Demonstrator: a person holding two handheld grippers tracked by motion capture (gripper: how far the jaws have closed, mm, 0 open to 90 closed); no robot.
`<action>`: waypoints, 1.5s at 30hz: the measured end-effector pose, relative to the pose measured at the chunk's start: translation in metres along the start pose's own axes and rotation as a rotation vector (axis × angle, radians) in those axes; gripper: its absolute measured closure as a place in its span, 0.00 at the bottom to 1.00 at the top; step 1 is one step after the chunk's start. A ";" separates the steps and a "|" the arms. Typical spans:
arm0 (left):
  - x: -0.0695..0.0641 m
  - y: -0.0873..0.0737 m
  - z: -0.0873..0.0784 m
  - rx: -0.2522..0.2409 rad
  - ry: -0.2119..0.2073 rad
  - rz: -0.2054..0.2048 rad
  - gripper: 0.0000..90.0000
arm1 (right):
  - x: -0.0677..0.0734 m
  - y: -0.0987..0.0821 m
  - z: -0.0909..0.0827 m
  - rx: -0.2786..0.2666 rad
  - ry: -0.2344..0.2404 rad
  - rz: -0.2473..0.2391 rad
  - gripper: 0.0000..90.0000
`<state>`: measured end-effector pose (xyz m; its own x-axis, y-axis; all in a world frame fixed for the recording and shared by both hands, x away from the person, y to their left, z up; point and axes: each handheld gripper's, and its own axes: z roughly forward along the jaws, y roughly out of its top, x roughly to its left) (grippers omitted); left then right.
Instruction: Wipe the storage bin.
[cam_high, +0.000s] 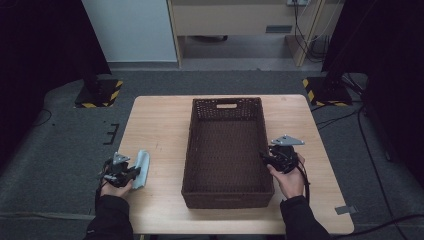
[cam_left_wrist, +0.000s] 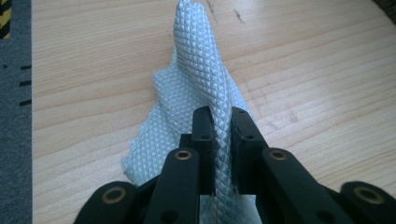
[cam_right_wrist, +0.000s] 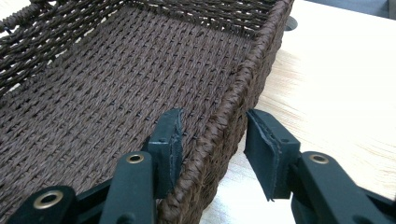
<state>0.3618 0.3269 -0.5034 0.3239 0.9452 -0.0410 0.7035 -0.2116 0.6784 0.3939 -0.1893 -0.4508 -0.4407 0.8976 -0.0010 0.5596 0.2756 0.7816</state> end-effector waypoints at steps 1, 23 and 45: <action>0.000 0.001 -0.001 -0.004 -0.001 0.003 0.91 | 0.000 0.000 -0.001 -0.002 0.001 0.005 0.62; -0.025 0.061 -0.009 -0.155 -0.058 0.047 0.92 | -0.001 0.001 0.004 0.002 0.052 0.023 0.73; -0.043 0.120 0.060 -0.122 -0.091 0.065 0.92 | -0.001 0.000 0.000 0.005 0.115 -0.019 0.81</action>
<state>0.4703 0.2462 -0.4637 0.4261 0.9028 -0.0573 0.5991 -0.2342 0.7656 0.3945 -0.1902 -0.4509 -0.5286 0.8470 0.0559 0.5535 0.2940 0.7792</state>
